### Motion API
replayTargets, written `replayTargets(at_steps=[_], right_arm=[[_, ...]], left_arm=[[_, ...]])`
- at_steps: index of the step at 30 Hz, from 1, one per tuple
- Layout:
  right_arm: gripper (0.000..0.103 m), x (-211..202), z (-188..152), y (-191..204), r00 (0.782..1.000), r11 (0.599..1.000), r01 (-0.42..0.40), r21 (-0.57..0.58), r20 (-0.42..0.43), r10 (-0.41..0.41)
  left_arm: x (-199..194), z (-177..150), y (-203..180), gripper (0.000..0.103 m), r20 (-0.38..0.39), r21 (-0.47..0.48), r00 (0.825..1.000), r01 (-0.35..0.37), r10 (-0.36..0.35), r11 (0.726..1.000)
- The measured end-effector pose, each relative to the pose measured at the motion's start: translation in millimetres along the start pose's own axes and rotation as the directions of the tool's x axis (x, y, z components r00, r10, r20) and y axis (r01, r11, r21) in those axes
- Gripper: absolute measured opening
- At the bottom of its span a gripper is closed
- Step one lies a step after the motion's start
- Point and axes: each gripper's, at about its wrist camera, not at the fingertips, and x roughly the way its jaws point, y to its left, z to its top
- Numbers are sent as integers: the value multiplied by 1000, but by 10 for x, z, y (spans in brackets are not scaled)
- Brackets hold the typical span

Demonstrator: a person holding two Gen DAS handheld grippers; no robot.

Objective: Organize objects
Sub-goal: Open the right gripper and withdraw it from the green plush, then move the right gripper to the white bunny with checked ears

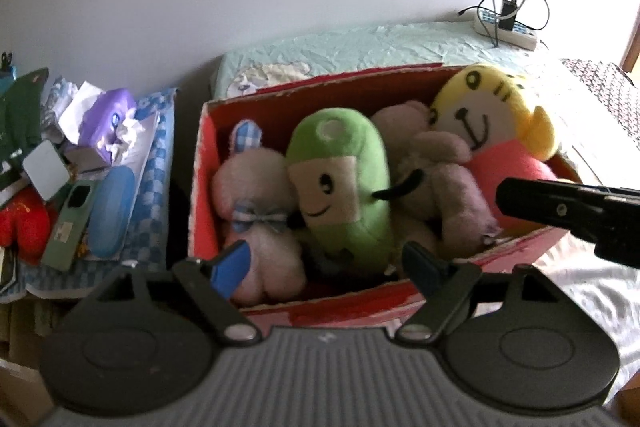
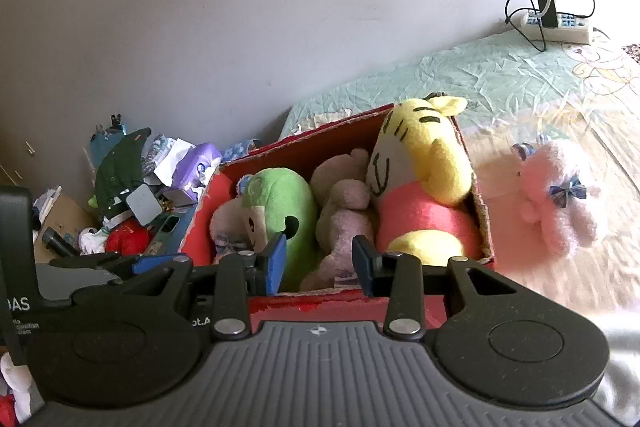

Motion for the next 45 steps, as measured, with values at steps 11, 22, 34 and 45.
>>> replayTargets(at_steps=[11, 22, 34, 45], right_arm=[[40, -143, 11, -298, 995, 996, -88, 14, -38, 88], [40, -321, 182, -747, 970, 976, -210, -52, -134, 201], [40, -330, 250, -1281, 925, 949, -298, -99, -273, 262], [40, -276, 126, -1659, 904, 962, -270, -32, -353, 242]], left_arm=[[-62, 3, -276, 77, -16, -4, 999, -28, 28, 1000], [-239, 75, -694, 77, -15, -84, 993, -119, 118, 989], [-233, 53, -1405, 77, -62, -154, 986, -163, 155, 975], [23, -171, -1803, 77, -190, -175, 971, -179, 146, 968]])
